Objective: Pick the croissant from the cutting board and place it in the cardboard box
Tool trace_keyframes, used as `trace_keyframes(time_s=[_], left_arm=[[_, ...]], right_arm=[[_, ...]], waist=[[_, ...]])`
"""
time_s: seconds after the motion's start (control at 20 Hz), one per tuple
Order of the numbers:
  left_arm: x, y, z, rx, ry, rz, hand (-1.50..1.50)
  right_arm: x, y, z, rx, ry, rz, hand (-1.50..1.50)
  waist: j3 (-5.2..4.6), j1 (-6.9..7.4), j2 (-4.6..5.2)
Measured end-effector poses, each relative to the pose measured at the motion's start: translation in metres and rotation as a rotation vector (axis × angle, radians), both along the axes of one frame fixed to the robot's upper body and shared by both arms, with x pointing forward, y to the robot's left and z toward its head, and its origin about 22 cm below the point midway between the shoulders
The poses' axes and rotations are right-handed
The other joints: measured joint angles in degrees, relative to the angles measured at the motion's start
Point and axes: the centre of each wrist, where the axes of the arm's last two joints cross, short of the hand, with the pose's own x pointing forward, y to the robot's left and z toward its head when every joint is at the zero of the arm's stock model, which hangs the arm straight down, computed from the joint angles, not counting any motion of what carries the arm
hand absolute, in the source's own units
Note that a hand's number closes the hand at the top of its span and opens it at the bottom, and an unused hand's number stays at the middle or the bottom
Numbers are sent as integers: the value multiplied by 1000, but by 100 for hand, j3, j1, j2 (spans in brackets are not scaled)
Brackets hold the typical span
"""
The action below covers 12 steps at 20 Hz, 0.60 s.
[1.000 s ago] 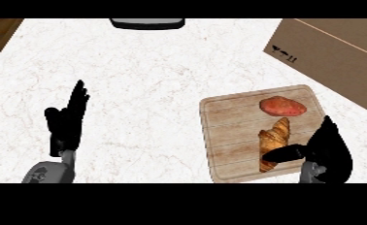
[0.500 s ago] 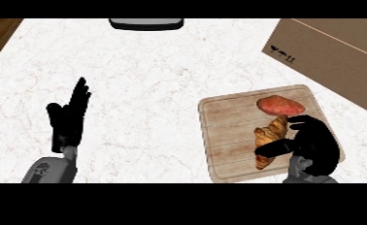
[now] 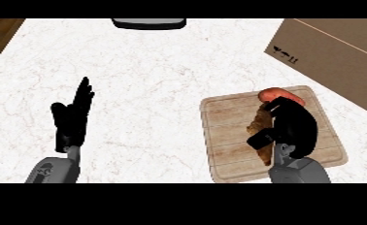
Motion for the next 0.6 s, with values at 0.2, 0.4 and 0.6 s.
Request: trace_keyframes(time_s=[0.2,0.4,0.6], left_arm=[[3,1,3,4,-7,-14,0],[-3,7,-5,1,-5,2,0],[-3,6,-4,6,0,12,0]], right_arm=[[11,10,3,-30,34,318,150],[23,9,10,-64,36,499,150],[25,9,35,-112,-19,583,150]], waist=[[12,82,24],[36,13,23],[49,-49,27]])
